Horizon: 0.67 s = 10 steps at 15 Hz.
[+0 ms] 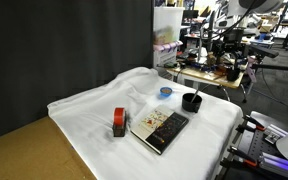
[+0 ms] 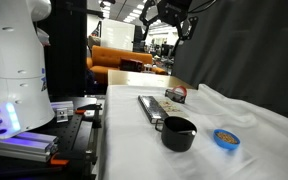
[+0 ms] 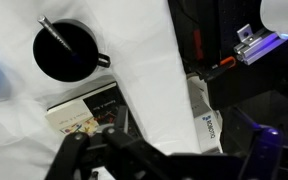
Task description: Pick up the pen from the black cup and put it on the book.
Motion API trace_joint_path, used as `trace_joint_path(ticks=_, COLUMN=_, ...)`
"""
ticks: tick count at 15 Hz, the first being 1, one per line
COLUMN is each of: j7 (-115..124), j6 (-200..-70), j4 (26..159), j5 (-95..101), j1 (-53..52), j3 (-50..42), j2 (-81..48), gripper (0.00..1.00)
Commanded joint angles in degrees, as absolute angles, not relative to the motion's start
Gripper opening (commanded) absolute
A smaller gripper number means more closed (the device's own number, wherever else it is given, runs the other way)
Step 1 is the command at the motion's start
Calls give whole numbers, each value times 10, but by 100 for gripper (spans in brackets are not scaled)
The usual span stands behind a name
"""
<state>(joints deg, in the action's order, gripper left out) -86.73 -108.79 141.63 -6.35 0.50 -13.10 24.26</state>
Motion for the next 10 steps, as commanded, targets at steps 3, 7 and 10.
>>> trace_joint_path(ticks=3, j7=-868, j6=-1095, j4=1420, j5=-58, j1=11, j3=-124, j2=241, gripper=100)
trace_joint_path(ticks=7, j7=-882, j6=-1099, j4=1430, j5=-56, j1=12, j3=-130, j2=237, gripper=100)
trace_joint_path(ticks=10, j7=-887, j6=-1107, j4=1439, j5=-44, j1=14, j3=-130, j2=231, gripper=100)
